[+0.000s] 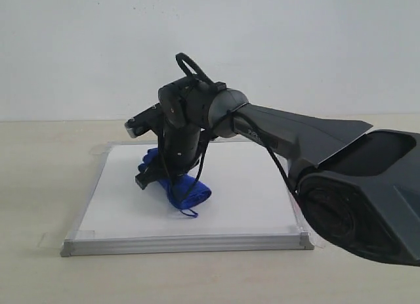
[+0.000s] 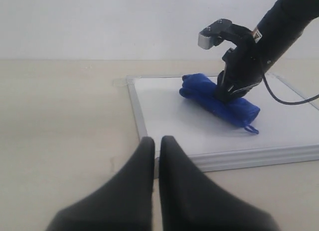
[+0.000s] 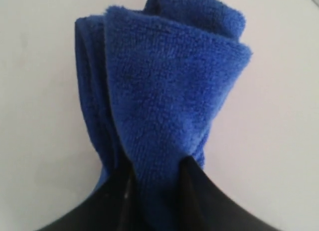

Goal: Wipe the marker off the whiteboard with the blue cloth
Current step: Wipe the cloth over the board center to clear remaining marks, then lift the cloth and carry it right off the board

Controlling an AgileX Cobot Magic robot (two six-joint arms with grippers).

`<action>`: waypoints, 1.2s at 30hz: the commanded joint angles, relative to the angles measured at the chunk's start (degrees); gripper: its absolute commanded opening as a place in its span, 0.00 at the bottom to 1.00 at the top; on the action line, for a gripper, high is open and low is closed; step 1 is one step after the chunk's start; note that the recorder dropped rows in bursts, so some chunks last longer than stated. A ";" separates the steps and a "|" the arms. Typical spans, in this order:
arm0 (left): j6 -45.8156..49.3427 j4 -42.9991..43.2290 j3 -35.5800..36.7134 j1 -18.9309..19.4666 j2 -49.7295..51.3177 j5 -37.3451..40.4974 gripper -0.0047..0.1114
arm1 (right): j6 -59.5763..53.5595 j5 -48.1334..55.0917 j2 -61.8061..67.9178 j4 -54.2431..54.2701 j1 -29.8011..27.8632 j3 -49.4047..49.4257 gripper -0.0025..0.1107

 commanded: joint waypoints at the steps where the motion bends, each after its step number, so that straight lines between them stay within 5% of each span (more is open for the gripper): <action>1: 0.31 -0.04 0.20 0.08 -0.19 -0.18 0.07 | 0.24 8.57 -1.68 -7.29 -0.75 0.65 0.02; 14: 0.31 -0.04 0.20 0.08 -0.19 -0.18 0.07 | -2.20 11.69 -12.26 -10.70 -0.75 4.72 0.02; 21: 0.31 -0.04 0.20 0.08 -0.19 -0.18 0.07 | -0.57 11.69 -30.27 -16.19 -0.75 33.57 0.02; 25: 0.31 -0.04 0.20 0.08 -0.19 -0.18 0.07 | 12.03 4.38 -45.31 -27.17 -1.23 54.18 0.02; 28: 0.31 -0.04 0.20 0.08 -0.19 -0.18 0.07 | 19.92 0.78 -58.04 -25.70 -4.73 66.10 0.02; 36: 0.31 -0.04 0.20 0.08 -0.19 -0.18 0.07 | 34.38 -5.38 -66.99 -22.89 -12.89 81.39 0.02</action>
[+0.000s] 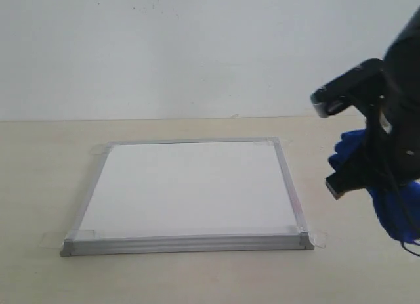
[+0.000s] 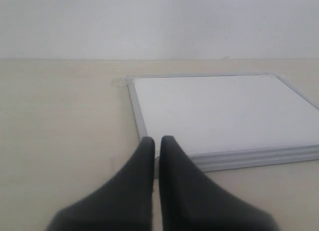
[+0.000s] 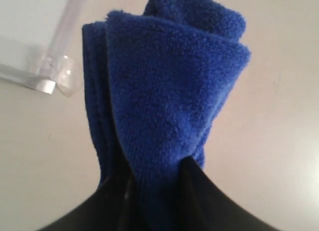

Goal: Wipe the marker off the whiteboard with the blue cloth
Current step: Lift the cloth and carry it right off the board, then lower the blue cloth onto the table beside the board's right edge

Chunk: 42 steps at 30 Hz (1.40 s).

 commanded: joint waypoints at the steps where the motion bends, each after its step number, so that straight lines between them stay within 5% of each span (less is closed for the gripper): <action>1: 0.31 -0.04 0.20 0.08 -0.19 -0.18 0.07 | 8.87 -7.15 -2.22 3.58 -5.01 7.83 0.02; 9: 0.31 -0.04 0.20 0.08 -0.19 -0.18 0.07 | 7.06 -29.01 3.32 14.42 -11.35 9.37 0.02; 23: 0.31 -0.04 0.20 0.08 -0.19 -0.18 0.07 | -6.02 -12.43 24.44 18.74 -12.27 -14.20 0.02; 42: 0.31 -0.04 0.20 0.08 -0.19 -0.18 0.07 | -6.43 -15.19 29.14 15.77 -12.27 -18.31 0.02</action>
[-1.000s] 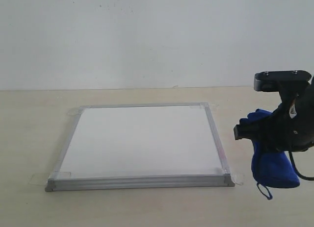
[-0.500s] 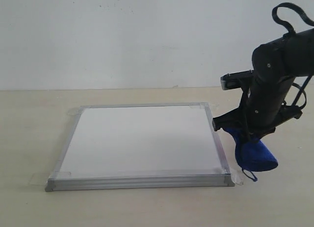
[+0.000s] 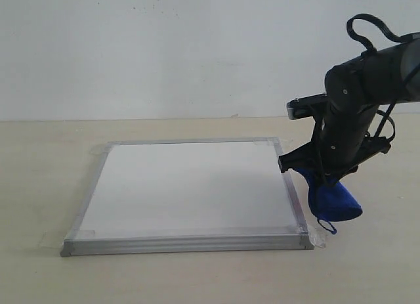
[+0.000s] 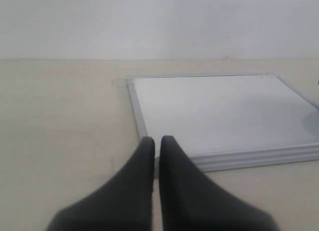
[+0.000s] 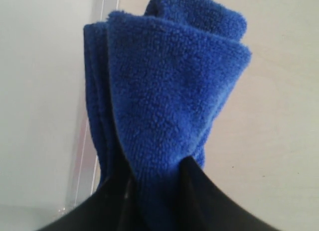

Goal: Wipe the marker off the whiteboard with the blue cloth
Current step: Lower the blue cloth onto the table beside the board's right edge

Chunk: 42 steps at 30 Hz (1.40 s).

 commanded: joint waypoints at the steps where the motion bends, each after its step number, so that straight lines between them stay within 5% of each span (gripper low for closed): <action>1: 0.31 -0.04 0.20 0.08 -0.19 -0.18 0.07 | -0.63 0.05 -0.12 -1.04 -0.44 -0.35 0.02; 42: 0.31 -0.04 0.20 0.08 -0.19 -0.18 0.07 | 4.04 -3.04 4.53 -0.40 -0.44 -0.25 0.02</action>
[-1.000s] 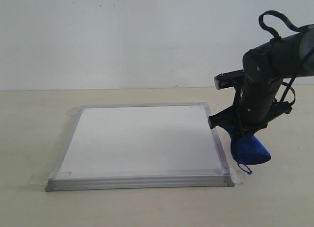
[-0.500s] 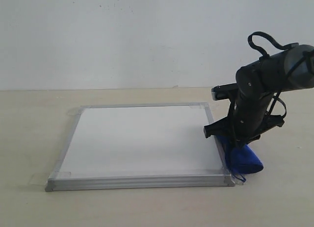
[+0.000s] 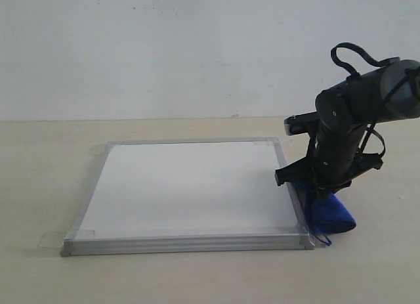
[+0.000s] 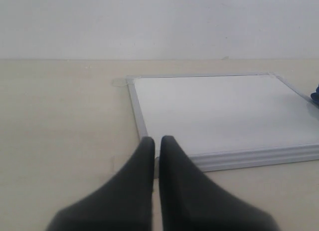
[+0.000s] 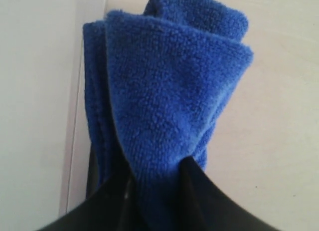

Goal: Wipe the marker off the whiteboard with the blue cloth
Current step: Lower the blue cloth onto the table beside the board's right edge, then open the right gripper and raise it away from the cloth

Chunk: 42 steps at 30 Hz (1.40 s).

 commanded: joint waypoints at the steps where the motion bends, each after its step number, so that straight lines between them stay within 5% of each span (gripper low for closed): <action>1: 0.31 -0.04 0.20 0.08 -0.19 -0.18 0.07 | 0.54 0.43 -0.84 1.42 -0.37 -0.25 0.03; 14: 0.31 -0.04 0.20 0.08 -0.19 -0.18 0.07 | -0.70 0.33 -0.95 2.01 -0.37 -0.25 0.49; 22: 0.31 -0.04 0.20 0.08 -0.19 -0.18 0.07 | -1.27 3.22 -7.62 1.56 -0.37 -0.36 0.48; 24: 0.31 -0.04 0.20 0.08 -0.19 -0.18 0.07 | -1.27 3.30 -10.00 1.56 -0.37 -0.36 0.38; 25: 0.31 -0.04 0.20 0.08 -0.19 -0.18 0.07 | -1.39 3.20 -10.13 1.04 -0.37 -0.36 0.19; 27: 0.31 -0.04 0.20 0.08 -0.19 -0.18 0.07 | -1.54 3.20 -8.73 1.00 -0.37 -0.25 0.02; 34: 0.31 -0.04 0.20 0.08 -0.19 -0.18 0.07 | -1.88 3.83 2.35 1.21 -0.37 -0.25 0.02; 42: 0.31 -0.04 0.20 0.08 -0.19 -0.18 0.07 | -4.27 8.93 -8.07 1.21 -0.37 -0.25 0.02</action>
